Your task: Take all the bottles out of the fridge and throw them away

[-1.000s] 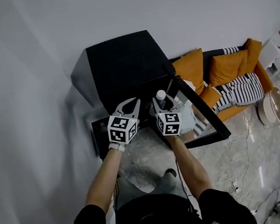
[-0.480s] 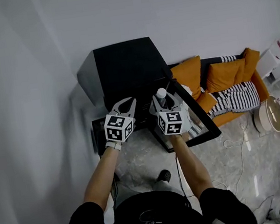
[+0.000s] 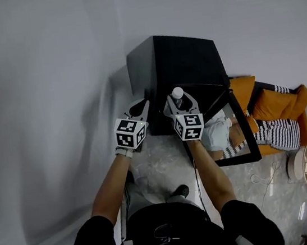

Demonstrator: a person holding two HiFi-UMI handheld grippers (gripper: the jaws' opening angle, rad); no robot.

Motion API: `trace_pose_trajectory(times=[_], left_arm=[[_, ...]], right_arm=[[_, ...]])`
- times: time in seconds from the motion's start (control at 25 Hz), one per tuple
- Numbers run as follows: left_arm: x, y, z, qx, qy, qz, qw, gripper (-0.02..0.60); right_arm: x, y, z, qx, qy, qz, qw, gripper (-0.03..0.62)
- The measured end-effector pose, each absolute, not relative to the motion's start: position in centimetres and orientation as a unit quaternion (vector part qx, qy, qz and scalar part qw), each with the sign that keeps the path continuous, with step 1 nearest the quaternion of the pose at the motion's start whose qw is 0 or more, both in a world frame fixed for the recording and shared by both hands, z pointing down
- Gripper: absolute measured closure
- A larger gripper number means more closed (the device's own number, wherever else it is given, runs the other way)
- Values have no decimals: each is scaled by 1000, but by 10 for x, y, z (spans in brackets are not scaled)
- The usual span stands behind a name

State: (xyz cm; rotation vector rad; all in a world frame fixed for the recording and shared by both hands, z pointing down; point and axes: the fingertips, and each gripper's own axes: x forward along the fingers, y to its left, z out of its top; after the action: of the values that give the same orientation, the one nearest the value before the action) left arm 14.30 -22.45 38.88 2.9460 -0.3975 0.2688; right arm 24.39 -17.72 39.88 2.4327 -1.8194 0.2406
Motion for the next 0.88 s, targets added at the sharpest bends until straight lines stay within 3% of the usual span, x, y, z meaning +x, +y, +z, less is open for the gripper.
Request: trace_pose_trajectory(times=[0.36, 0.88], left_arm=[[28, -276, 386, 967, -224, 89, 86, 581], [-5, -285, 449, 958, -236, 113, 114, 581]], right_arm=[[132, -252, 393, 735, -672, 73, 49, 387], [97, -276, 456, 704, -700, 97, 69, 387]])
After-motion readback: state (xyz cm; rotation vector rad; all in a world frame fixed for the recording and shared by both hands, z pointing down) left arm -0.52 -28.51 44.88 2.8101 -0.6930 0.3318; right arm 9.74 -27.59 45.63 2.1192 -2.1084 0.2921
